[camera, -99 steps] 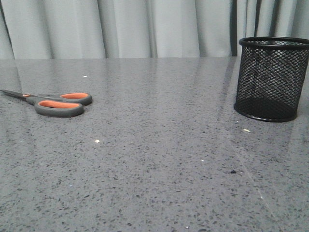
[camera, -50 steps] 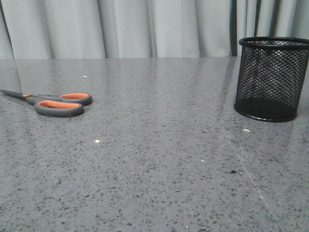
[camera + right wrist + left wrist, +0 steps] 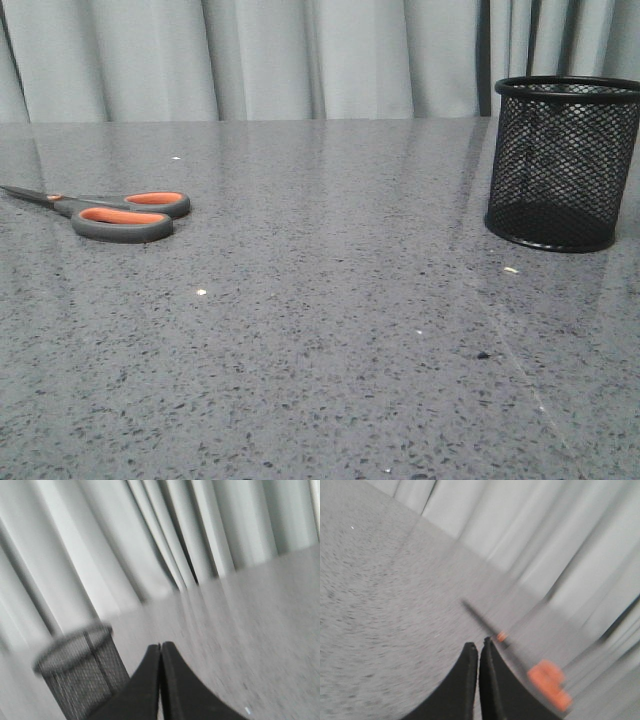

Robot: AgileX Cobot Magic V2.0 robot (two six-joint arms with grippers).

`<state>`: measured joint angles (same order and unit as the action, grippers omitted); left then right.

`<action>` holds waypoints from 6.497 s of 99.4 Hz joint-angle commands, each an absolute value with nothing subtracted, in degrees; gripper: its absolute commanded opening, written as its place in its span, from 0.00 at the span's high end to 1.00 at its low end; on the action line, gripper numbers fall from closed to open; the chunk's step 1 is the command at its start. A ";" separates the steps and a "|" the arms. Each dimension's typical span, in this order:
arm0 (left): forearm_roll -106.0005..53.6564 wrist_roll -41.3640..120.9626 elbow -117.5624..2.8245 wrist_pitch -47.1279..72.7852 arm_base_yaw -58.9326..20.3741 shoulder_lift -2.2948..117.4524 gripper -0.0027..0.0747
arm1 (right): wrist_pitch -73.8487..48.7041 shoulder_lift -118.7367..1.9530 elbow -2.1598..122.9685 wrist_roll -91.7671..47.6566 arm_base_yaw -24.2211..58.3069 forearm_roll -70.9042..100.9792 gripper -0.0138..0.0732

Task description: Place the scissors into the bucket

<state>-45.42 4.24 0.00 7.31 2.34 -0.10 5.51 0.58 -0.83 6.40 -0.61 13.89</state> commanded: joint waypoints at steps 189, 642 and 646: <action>-6.88 67.28 -67.15 57.05 -11.03 77.21 0.53 | -29.30 -19.28 37.14 -0.36 5.12 4.21 0.39; -32.81 83.29 -89.63 37.22 -53.27 72.10 0.61 | -13.46 -46.72 48.33 -10.47 33.18 34.35 0.92; -32.56 79.43 -89.63 37.22 -53.27 70.52 0.67 | -14.01 -46.72 48.98 -10.47 32.83 33.26 0.92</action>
